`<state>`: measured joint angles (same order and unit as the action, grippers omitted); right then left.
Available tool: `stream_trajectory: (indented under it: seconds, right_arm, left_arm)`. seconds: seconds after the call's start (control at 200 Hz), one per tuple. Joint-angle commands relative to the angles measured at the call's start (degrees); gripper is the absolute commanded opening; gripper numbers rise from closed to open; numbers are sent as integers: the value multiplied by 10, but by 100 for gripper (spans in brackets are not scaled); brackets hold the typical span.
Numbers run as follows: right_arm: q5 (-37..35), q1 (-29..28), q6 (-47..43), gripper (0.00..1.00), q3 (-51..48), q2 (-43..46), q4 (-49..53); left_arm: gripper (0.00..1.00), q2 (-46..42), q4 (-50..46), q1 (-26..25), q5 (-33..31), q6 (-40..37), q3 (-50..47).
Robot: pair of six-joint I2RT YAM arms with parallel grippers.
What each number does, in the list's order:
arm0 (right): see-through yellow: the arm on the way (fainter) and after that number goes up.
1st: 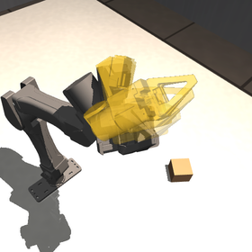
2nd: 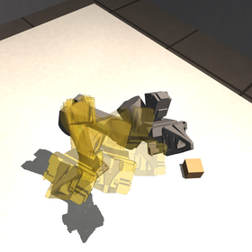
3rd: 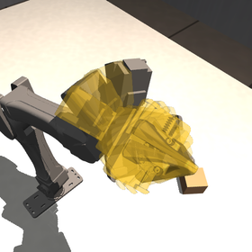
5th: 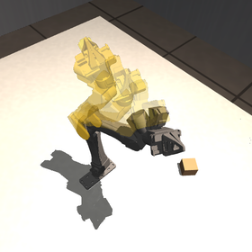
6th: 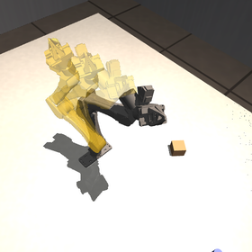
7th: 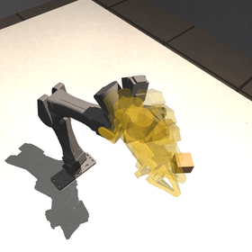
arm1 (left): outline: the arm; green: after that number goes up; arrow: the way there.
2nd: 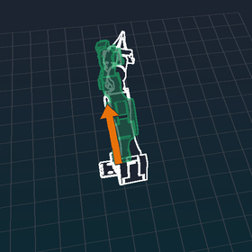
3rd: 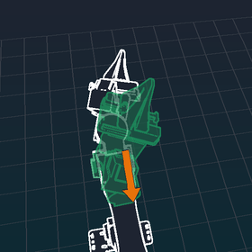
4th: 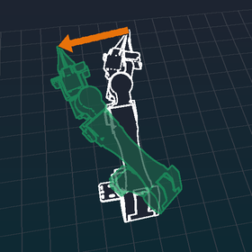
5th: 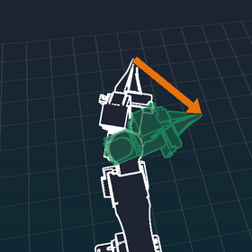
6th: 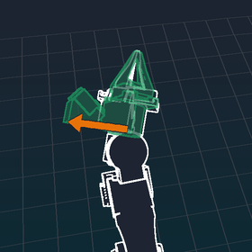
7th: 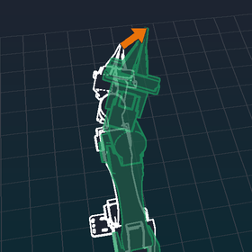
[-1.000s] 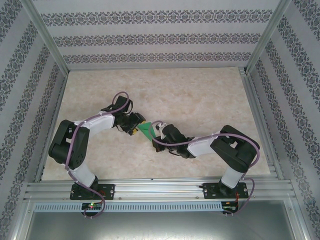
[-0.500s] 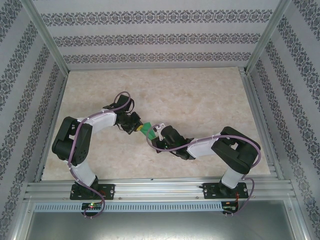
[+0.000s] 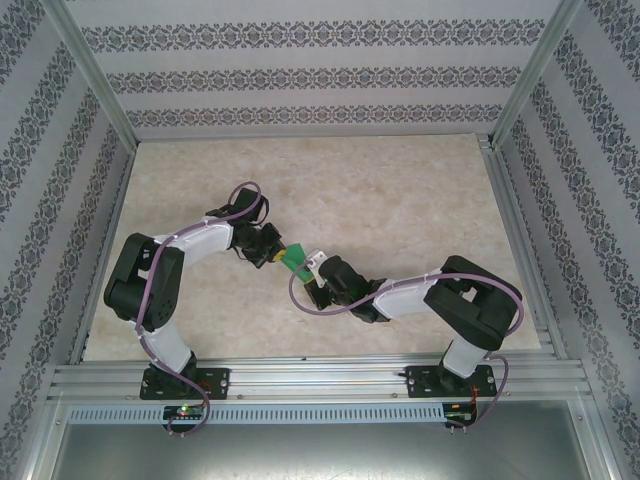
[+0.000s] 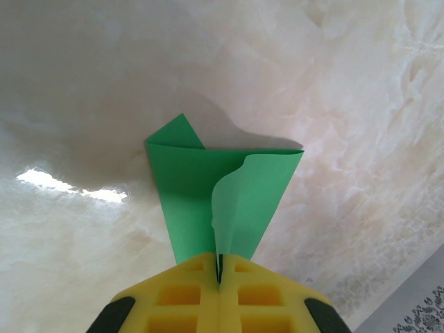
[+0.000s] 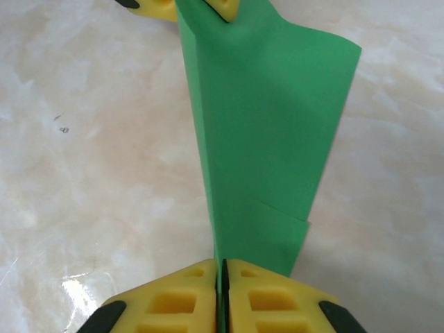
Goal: Fold a paper plane with a square sheet of paper (pick it up from the middle)
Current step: Fold the wing for the fifth time at the center of the table.
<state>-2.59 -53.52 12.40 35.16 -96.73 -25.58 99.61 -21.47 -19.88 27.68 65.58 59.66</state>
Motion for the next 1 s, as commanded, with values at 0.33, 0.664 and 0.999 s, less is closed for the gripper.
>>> stream_trajectory:
  seconds: [0.33,0.664,0.999]
  right_arm:
    - [24,7,36,0,16,11,11]
    - [162,65,180,0,22,-8,16]
    - [278,109,265,0,41,-40,4]
  left_arm:
    - [29,-25,-49,0,-32,-36,10]
    - [54,-157,-118,10,-160,-88,-21]
    - [49,-174,12,5,-59,-107,-86]
